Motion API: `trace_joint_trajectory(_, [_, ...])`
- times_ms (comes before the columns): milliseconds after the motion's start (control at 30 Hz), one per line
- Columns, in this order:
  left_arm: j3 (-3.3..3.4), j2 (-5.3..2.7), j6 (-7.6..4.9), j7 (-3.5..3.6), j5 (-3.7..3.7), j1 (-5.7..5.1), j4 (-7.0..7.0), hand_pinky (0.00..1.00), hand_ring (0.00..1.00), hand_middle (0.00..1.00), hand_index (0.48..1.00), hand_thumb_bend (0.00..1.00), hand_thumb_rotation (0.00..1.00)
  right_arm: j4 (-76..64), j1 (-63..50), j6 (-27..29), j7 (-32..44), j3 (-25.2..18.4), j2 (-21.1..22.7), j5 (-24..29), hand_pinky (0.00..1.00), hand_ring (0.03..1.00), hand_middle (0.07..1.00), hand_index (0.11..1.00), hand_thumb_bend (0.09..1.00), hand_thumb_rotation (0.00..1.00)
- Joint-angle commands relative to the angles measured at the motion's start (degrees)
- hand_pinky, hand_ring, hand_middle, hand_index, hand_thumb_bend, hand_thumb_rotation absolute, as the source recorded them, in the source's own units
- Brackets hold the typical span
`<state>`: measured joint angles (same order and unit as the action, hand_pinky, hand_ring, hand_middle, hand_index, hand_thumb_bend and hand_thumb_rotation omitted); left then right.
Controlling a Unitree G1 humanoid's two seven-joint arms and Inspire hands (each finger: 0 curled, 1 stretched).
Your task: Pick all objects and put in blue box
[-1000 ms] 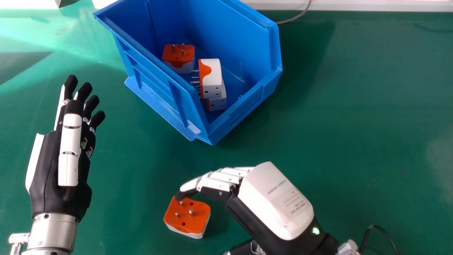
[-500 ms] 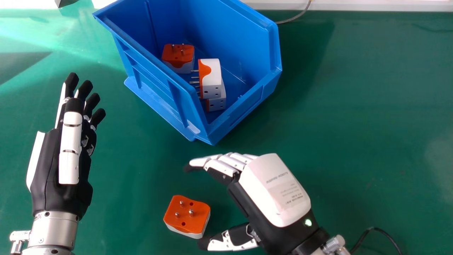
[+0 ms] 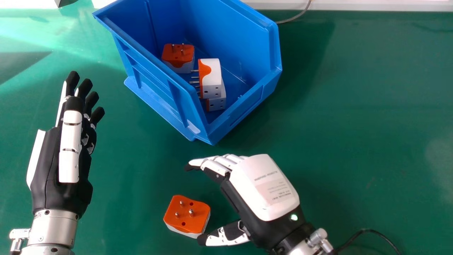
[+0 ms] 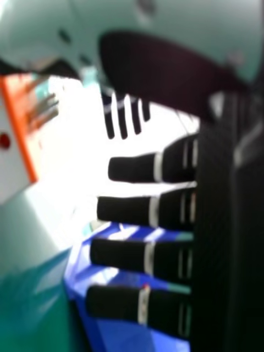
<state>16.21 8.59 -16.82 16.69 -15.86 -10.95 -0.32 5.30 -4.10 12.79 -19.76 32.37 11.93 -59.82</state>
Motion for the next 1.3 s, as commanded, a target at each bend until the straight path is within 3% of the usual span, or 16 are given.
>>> trace_joint_trajectory(0, [0.25,0.57,-1.06,-0.02,0.07,0.17,-0.74,0.96,0.98,0.99,1.0,0.46,0.97,-0.11,1.36,-1.11,0.78,0.97,-0.29,-0.58,0.56,0.683,0.727,0.737,0.761,0.19])
trace_joint_trajectory(267, [0.3,0.7,-1.25,0.07,-0.12,0.52,-0.36,0.97,0.98,0.99,1.0,0.47,0.96,0.29,3.15,-4.59,4.11,3.41,-0.39,-1.33,0.58,0.693,0.736,0.744,0.776,0.23])
trace_joint_trajectory(367, [0.13,0.59,-0.95,-0.17,0.02,0.42,-0.82,0.97,0.98,1.0,1.0,0.47,0.95,0.59,3.62,-6.75,5.13,4.17,-0.67,-2.15,0.59,0.701,0.744,0.752,0.781,0.26])
trace_joint_trajectory(533, [0.13,0.78,-1.4,-0.18,0.38,0.65,-0.32,0.98,0.99,1.0,1.0,0.47,0.96,1.34,4.38,-8.92,5.57,5.27,-0.81,-2.38,0.6,0.714,0.758,0.761,0.842,0.3])
trace_joint_trajectory(733, [0.06,0.65,-1.05,-0.43,0.33,0.73,-0.46,0.98,0.99,1.0,1.0,0.48,0.96,2.62,5.6,-10.38,6.22,6.49,-0.75,-2.44,0.61,0.719,0.762,0.762,0.895,0.31])
trace_joint_trajectory(867, [0.16,0.7,-1.49,-0.21,0.22,0.93,-0.02,0.98,0.99,1.0,1.0,0.47,0.97,3.95,6.84,-11.4,6.04,7.47,-0.69,-3.05,0.62,0.728,0.769,0.77,0.895,0.33])
trace_joint_trajectory(1267, [-0.18,0.49,-0.79,-0.73,0.44,0.9,-0.83,0.95,0.98,0.99,1.0,0.51,0.93,7.06,9.72,-14.45,6.42,9.92,-1.21,-3.55,0.63,0.73,0.767,0.77,0.903,0.33])
